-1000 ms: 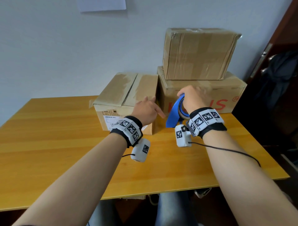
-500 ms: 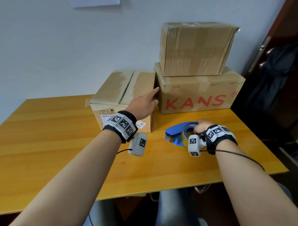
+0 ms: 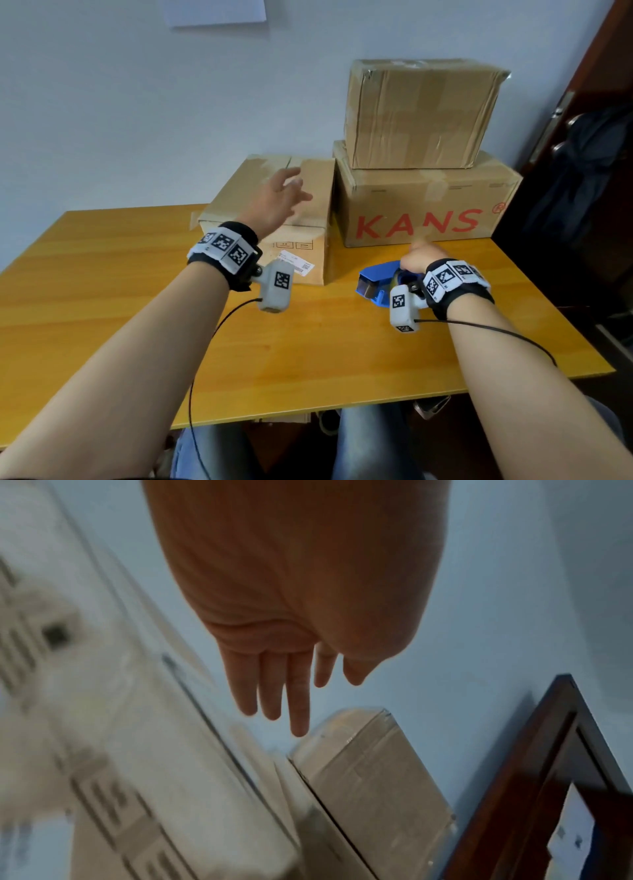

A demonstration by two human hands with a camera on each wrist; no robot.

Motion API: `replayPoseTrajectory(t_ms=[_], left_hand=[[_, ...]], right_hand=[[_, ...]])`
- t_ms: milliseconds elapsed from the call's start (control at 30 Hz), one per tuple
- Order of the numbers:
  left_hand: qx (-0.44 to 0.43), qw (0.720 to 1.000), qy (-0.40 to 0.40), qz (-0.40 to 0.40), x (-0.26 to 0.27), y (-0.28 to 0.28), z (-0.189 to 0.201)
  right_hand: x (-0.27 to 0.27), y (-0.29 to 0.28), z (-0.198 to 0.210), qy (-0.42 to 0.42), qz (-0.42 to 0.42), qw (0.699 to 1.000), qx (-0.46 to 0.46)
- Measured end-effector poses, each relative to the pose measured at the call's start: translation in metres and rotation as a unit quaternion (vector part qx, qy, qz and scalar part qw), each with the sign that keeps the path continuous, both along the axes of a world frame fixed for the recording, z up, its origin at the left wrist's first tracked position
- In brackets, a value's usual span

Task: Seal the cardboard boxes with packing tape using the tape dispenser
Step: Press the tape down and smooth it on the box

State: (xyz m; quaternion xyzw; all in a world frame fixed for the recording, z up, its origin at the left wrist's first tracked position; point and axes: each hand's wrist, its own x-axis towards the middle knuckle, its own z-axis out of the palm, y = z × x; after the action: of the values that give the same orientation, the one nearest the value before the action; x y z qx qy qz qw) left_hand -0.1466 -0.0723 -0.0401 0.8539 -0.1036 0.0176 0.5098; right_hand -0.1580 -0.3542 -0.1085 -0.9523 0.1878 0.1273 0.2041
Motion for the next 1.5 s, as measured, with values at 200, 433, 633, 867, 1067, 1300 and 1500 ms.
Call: replayPoseTrajectory(t_ms=[200, 433, 633, 867, 1067, 1300, 1500], left_hand=[[0.071, 0.984, -0.048, 0.159, 0.005, 0.065, 0.005], [-0.051, 0.96, 0.091, 0.261, 0.0, 0.105, -0.022], [-0.119, 0.953, 0.136, 0.245, -0.01, 0.1, -0.033], [-0.096, 0.967, 0.141, 0.189, -0.029, 0.084, -0.049], [-0.058, 0.976, 0.119, 0.175, -0.034, 0.079, -0.048], [0.139, 0.973, 0.002, 0.183, -0.035, 0.068, -0.042], [0.181, 0.966, 0.009, 0.182, -0.034, 0.038, -0.04]], right_hand=[[0.008, 0.049, 0.047, -0.173, 0.093, 0.968, 0.155], [0.003, 0.099, 0.054, -0.14, 0.095, 0.926, 0.336], [0.004, 0.109, 0.045, -0.223, 0.135, 0.916, 0.304], [0.005, 0.091, 0.044, -0.257, 0.112, 0.947, 0.157], [-0.007, 0.081, 0.052, -0.257, 0.125, 0.951, 0.121], [-0.013, 0.088, 0.055, -0.299, 0.201, 0.932, 0.043], [-0.008, 0.125, 0.051, -0.257, 0.26, 0.93, 0.039]])
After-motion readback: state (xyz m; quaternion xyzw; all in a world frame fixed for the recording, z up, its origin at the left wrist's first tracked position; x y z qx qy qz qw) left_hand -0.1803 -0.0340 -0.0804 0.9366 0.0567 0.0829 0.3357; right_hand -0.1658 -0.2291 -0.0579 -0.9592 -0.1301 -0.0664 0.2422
